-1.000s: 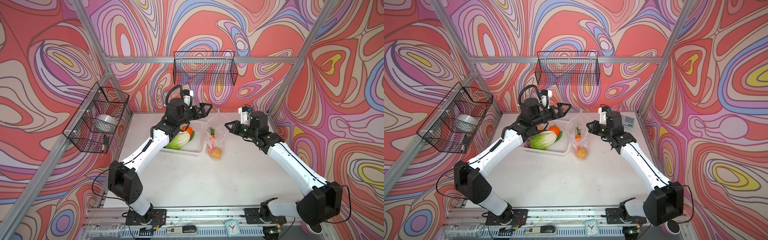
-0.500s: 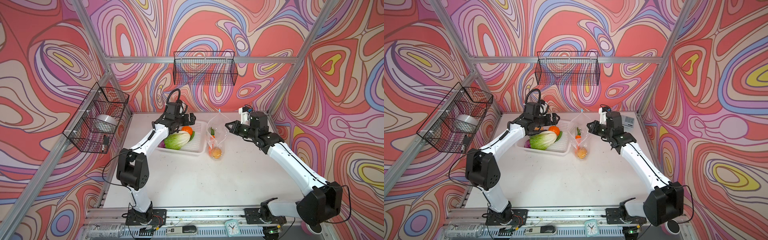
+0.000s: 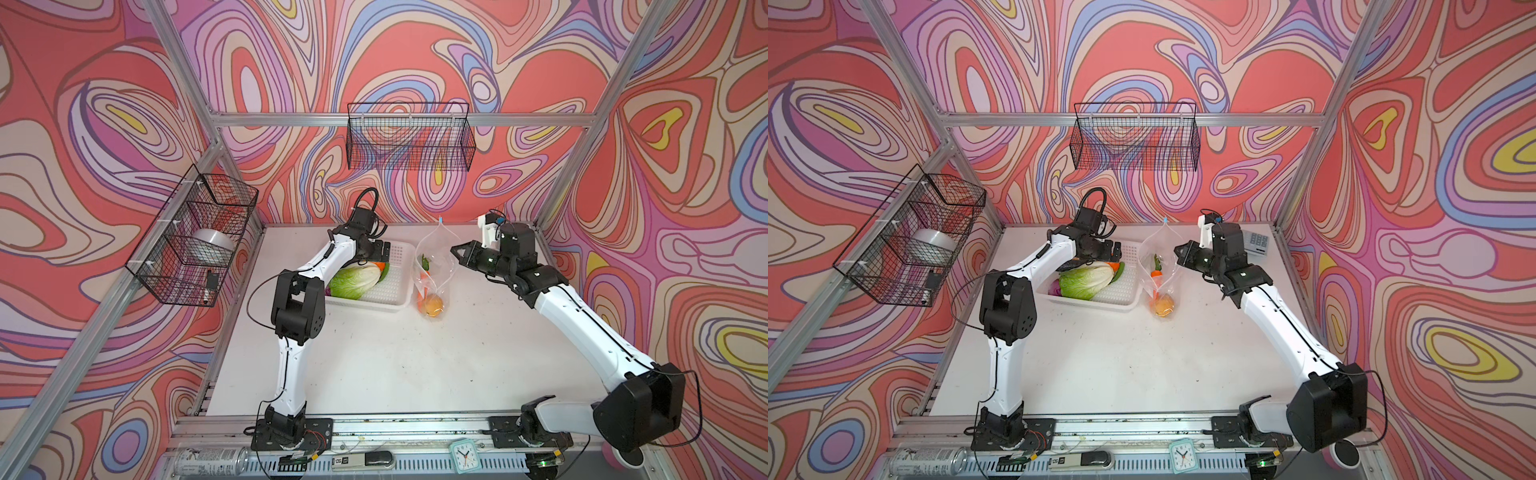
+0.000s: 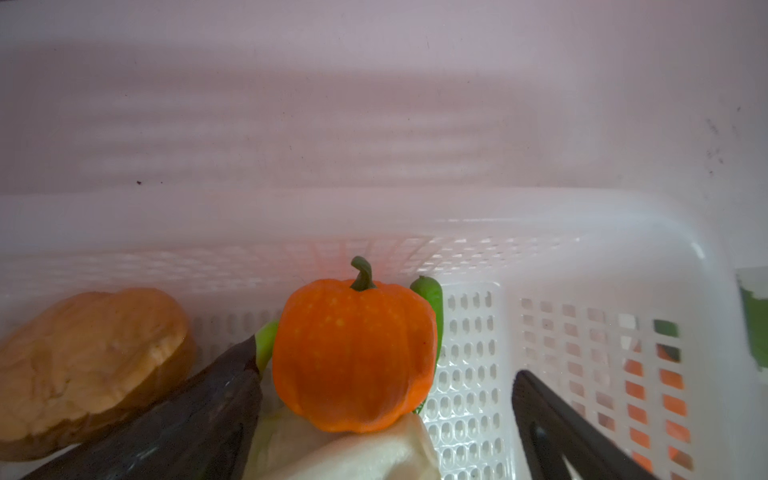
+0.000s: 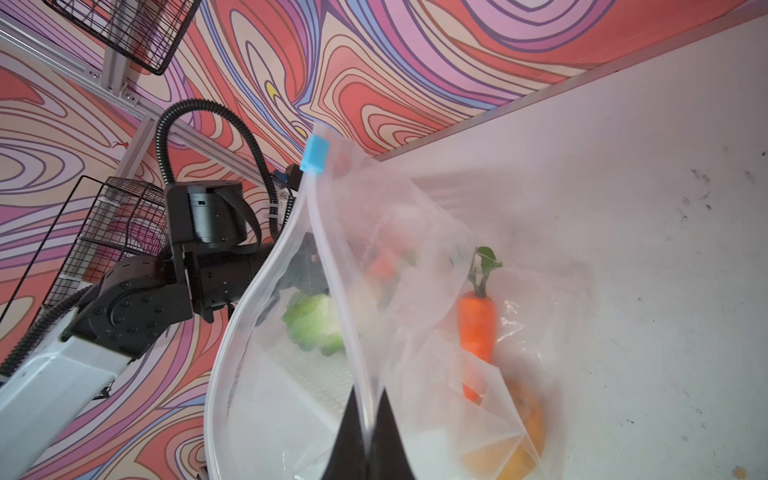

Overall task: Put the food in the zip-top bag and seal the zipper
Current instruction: 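Reach the left gripper into the basket and grasp the orange pumpkin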

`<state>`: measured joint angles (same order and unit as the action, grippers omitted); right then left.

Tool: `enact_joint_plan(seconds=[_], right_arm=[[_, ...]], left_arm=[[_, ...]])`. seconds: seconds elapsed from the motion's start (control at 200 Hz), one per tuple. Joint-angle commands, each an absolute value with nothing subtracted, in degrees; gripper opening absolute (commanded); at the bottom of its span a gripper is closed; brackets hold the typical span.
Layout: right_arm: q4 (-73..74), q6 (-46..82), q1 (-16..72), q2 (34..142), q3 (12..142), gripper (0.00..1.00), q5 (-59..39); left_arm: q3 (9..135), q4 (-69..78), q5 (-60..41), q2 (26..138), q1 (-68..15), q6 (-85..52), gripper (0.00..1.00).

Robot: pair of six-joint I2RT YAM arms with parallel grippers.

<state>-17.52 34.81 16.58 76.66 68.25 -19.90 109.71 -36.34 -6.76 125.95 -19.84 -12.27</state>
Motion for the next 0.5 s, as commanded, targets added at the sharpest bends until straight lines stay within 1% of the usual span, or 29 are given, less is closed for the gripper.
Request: enact_joint_plan(seconds=[0.0,0.205,0.386,0.496], right_arm=[[-16.79,34.49,16.44,75.95,67.94,0.00,-19.12],[-16.88,34.70,16.44,76.29,68.37,0.00,-19.34],[-17.21,34.78,16.44,76.05,68.47,0.00,-19.08],[-17.50,34.72,16.44,75.74,68.47,0.00,-18.67]], left_arm=[[112.47,-42.33,-6.11,129.17,-19.96,-10.46,0.97],[116.62,-43.67,-5.05,133.62,-20.14,-10.21,0.96],[121.37,-46.51,-5.42,138.08,-20.22,-9.71,0.92],[121.58,-47.20,-5.01,138.72,-20.40,-9.58,0.90]])
